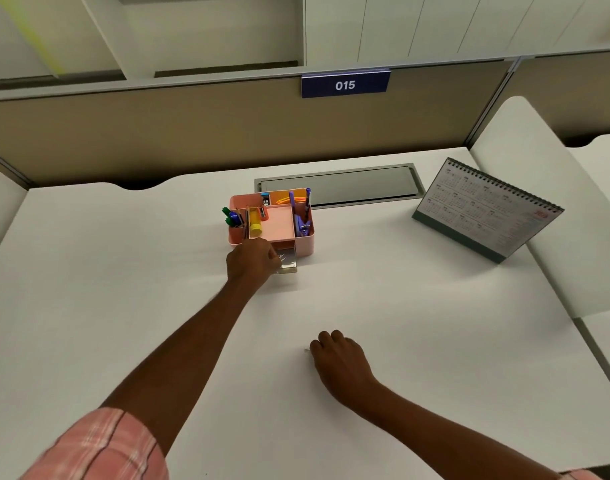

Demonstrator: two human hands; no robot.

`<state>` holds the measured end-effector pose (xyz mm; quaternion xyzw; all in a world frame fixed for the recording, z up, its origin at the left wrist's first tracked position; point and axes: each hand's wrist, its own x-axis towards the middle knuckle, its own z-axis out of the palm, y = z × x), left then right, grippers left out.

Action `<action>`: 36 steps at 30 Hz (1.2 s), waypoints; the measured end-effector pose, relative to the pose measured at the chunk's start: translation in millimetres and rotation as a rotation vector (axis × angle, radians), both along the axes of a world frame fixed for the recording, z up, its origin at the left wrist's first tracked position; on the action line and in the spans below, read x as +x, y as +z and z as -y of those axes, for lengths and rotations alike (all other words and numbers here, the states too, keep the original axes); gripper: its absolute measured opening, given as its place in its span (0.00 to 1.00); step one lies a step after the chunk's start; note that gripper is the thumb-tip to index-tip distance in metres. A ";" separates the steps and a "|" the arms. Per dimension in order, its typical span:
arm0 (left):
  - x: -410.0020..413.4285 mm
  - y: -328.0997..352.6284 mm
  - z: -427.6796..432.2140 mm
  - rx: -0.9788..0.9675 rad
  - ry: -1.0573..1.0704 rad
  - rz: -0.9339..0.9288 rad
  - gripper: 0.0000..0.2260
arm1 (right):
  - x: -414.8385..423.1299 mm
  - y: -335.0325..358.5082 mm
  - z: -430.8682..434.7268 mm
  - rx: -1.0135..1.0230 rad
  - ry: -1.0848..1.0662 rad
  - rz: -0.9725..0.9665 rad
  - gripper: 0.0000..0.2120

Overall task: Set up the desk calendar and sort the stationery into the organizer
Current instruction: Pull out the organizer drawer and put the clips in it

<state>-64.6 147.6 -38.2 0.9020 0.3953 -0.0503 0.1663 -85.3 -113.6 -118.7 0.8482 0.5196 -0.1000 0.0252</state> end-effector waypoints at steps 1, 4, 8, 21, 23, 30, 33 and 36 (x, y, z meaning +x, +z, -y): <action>0.8 0.2 -0.6 0.008 0.007 -0.007 0.08 | -0.1 0.5 0.1 0.012 0.002 -0.002 0.17; 2.3 -0.3 -3.3 0.023 0.012 -0.016 0.08 | 0.7 1.6 1.6 0.031 -0.005 -0.005 0.17; -1.3 -1.8 -5.9 0.018 0.035 0.031 0.08 | 5.5 4.2 3.5 0.064 -0.009 -0.031 0.16; -74.2 -13.3 10.5 -0.333 0.715 0.573 0.11 | 82.1 88.2 -91.2 0.389 -0.035 -0.034 0.07; -79.4 -19.4 12.2 -0.470 0.749 0.624 0.12 | 95.0 96.1 -121.0 0.364 -0.031 -0.017 0.07; -74.2 -21.3 28.8 -0.642 0.791 0.695 0.11 | 106.2 92.6 -173.9 0.004 0.033 0.133 0.10; -71.0 -22.6 32.6 -0.650 0.802 0.709 0.11 | 107.1 88.7 -177.1 -0.050 0.070 0.167 0.11; -70.8 -24.4 34.7 -0.650 0.809 0.728 0.10 | 110.2 84.6 -175.8 -0.004 0.040 0.133 0.10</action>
